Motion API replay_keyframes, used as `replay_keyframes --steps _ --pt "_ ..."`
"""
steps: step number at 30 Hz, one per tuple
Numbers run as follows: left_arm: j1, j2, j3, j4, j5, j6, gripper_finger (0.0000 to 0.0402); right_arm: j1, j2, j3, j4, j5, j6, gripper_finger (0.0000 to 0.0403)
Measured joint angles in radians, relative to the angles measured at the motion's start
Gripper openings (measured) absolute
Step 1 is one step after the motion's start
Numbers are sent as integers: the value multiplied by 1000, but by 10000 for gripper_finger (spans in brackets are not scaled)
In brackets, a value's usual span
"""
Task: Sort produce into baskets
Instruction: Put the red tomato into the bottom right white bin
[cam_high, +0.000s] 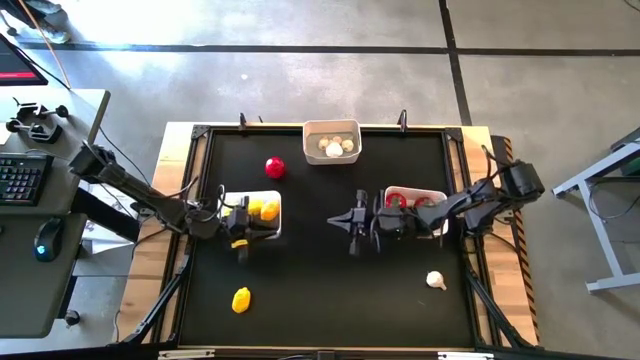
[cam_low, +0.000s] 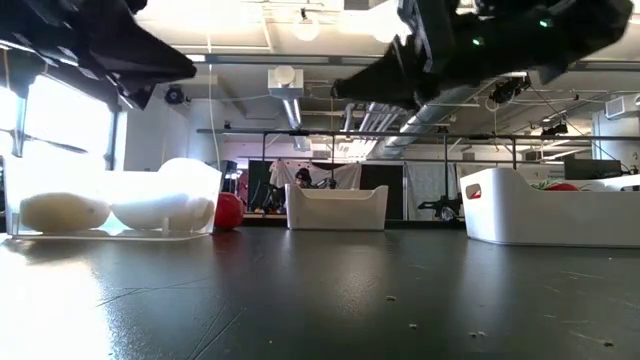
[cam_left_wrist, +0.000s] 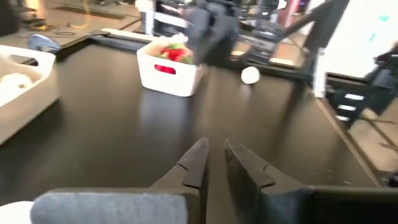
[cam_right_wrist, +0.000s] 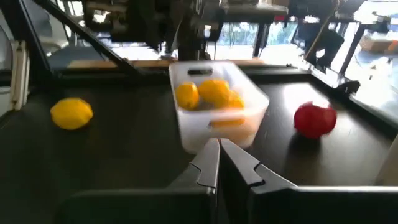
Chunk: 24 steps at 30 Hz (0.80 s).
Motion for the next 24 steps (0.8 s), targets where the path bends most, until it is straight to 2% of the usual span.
replay_keyframes --steps 4,9,12,15,19,24 --pt "75 -3 53 -127 -2 -36 7 31 0 -31 -1 73 35 0" --pt "258 -3 210 -489 136 -21 1 38 0 -34 2 104 49 0" --pt "404 -2 299 -692 225 39 0 38 0 -34 6 104 39 0" --pt "566 21 380 -825 346 114 0 31 0 -34 6 104 29 0" --pt "748 109 476 -919 503 223 0 18 0 -34 6 104 13 0" --pt "899 284 600 -1052 563 383 1 9 0 -34 5 103 5 0"
